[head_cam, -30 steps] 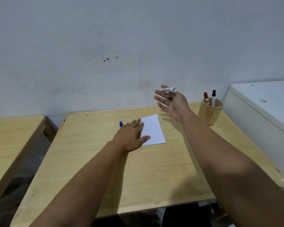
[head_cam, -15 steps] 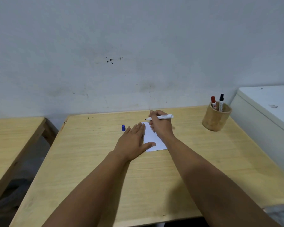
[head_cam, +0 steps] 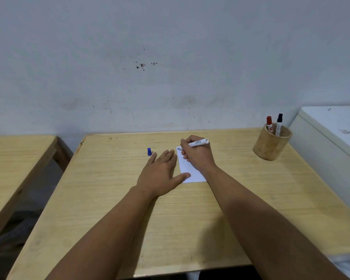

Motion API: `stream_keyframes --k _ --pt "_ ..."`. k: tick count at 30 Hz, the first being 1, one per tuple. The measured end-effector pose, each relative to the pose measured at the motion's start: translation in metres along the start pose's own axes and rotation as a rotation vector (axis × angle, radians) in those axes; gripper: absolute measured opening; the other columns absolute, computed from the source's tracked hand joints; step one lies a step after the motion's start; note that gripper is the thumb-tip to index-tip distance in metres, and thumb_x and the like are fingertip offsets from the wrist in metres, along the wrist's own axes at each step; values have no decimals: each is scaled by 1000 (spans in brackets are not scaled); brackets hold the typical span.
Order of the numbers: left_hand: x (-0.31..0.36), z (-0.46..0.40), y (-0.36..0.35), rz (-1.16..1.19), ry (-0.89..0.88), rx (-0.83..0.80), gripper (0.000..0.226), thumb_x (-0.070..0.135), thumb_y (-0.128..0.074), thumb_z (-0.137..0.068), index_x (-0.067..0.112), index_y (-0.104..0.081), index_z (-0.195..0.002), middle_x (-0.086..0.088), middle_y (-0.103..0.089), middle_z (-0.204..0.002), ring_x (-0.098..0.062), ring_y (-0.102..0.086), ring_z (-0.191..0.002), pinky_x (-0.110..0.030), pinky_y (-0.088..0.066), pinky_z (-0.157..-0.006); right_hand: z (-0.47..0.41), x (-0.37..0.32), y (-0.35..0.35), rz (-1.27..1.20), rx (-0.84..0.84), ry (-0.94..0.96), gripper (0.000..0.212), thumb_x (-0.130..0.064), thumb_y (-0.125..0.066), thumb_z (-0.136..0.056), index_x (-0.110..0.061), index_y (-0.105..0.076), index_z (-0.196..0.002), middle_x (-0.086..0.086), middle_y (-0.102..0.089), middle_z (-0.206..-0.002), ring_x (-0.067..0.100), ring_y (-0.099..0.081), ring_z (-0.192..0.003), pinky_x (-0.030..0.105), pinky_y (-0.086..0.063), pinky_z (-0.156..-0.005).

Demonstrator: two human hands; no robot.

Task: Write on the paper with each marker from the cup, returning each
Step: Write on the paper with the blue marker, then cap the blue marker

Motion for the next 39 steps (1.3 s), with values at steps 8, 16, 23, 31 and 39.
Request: stream_keyframes --k 8,16,23,31,39 --pt "2 2 2 14 1 3 90 76 -37 -93 18 -29 -162 2 -24 -171 -11 -12 -159 -43 -4 -129 -4 3 -1 22 -19 12 24 -35 -70 -88 -21 -71 -68 3 -80 -75 12 -73 -62 35 -59 -66" --pt "2 1 2 21 18 -19 97 81 -32 -88 18 -29 -162 4 -25 -171 -10 -12 -159 -44 -6 -130 -3 -9 5 -175 93 17 33 -33 -72 -97 -3 -68 -85 1 -76 -69 12 -70 -57 31 -57 -56" --pt "10 0 19 15 33 110 75 80 -50 -83 26 -66 -133 8 -60 -145 -17 -52 -134 -43 -43 -109 -16 -56 29 -325 188 113 26 -39 -84 -90 -18 -70 -84 7 -75 -74 6 -59 -54 25 -43 -53" --pt "-23 -5 45 4 359 346 39 40 -56 -97 22 -69 -130 -5 -64 -127 -33 -58 -113 -45 -49 -89 -3 -50 69 -463 177 -78 20 -25 -65 -102 -10 -78 -105 9 -72 -78 13 -44 -46 22 -35 -46" --pt "-10 -21 79 820 609 369 20 22 -73 -90 14 -80 -107 -6 -80 -93 -24 -74 -91 -42 -60 -90 31 -43 88 -285 -21 -72 20 -11 -86 -87 -16 -81 -106 -8 -79 -74 10 -55 -56 24 -39 -50"
Point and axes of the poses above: each hand's wrist, its own z-axis away from the middle knuckle, its own y-axis out of the back of the hand, x = y × z, the point moved 1 cm from there along -z, towards the middle knuckle
